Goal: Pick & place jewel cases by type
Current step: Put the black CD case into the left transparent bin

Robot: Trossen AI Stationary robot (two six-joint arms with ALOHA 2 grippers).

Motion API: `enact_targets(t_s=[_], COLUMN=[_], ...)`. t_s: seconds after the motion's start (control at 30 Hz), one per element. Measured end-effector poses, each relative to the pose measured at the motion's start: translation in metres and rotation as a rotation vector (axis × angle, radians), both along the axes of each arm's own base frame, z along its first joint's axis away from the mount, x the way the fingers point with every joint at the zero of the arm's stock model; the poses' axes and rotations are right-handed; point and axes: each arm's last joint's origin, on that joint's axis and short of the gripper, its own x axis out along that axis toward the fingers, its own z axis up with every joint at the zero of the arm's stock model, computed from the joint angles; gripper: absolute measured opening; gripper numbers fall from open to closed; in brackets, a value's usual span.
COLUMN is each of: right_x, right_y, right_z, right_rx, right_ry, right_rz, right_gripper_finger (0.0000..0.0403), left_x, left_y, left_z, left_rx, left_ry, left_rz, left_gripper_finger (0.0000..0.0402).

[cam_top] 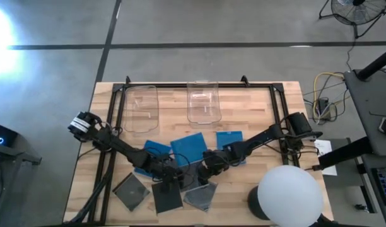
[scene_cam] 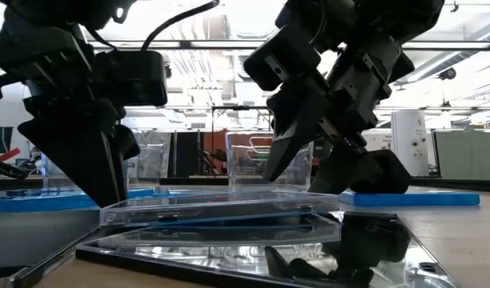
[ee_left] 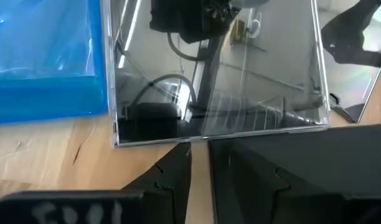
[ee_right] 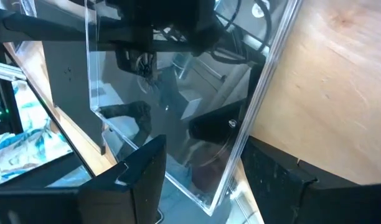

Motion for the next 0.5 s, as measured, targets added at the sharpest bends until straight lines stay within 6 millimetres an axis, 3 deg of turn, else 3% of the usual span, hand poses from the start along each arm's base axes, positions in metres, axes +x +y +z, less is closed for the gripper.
enact_targets(t_s=[0.2,0.33,0.5], right_x=[0.010,0.018,0.024], right_y=[0.000,-0.001,-0.001], right_z=[0.011,0.031,0.041], right_rx=[-0.021,-0.034,-0.037], right_ry=[-0.135,-0.233,-0.263], right_rz=[0.006,0.031,0.039], right_gripper_finger=[0.0203,0.0203,0.0203], left_x=[-0.001,-0.004,-0.005], left_y=[0.002,0.003,0.004], left_z=[-0.007,-0.009,-0.009], left_rx=[0.018,0.025,0.047], left_ry=[0.013,0.020,0.017], left_rz=[-0.023,-0.029,-0.067], left_gripper_finger=[0.0094,0.0094,0.0094])
